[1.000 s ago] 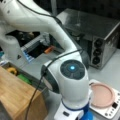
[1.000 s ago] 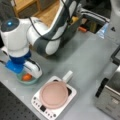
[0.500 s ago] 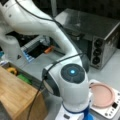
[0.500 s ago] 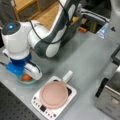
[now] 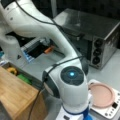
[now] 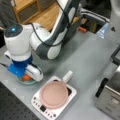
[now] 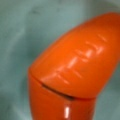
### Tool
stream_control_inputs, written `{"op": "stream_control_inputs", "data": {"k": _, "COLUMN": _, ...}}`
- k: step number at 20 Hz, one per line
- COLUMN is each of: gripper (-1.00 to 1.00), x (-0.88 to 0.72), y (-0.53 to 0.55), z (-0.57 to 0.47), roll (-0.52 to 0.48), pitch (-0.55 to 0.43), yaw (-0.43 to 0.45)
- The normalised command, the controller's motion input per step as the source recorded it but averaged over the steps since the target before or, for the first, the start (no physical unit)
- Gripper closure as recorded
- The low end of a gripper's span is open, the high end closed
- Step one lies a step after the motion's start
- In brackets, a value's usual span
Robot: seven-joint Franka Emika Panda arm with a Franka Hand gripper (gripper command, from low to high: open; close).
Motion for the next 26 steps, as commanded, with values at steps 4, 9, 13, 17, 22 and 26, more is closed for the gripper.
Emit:
{"op": "stream_control_inputs", "data": {"k": 4, "gripper": 1.0, "x": -0.25, "y": -0.02, "z": -0.23, "roll": 0.116, "pitch": -0.212, "yaw": 0.014}}
{"op": "stream_control_inputs", "data": {"k": 9, "gripper": 1.0, "x": -0.28, "y": 0.04, "z": -0.25, "roll": 0.135, "pitch": -0.2, "yaw": 0.019}}
{"op": "stream_control_inputs", "data": {"k": 13, "gripper": 1.0, "x": -0.26, "y": 0.11, "z": -0.31, "roll": 0.137, "pitch": -0.23, "yaw": -0.011}}
{"op": "stream_control_inputs", "data": {"k": 17, "gripper": 1.0, "x": -0.2, "y": 0.11, "z": -0.25, "roll": 0.134, "pitch": -0.248, "yaw": -0.046}}
{"op": "stream_control_inputs", "data": {"k": 22, "gripper": 1.0, "x": -0.16, "y": 0.07, "z": -0.14, "roll": 0.133, "pitch": -0.208, "yaw": -0.074}}
{"op": "stream_control_inputs", "data": {"k": 26, "gripper": 1.0, "x": -0.18, "y": 0.04, "z": -0.07, "roll": 0.127, "pitch": -0.161, "yaw": -0.074}}
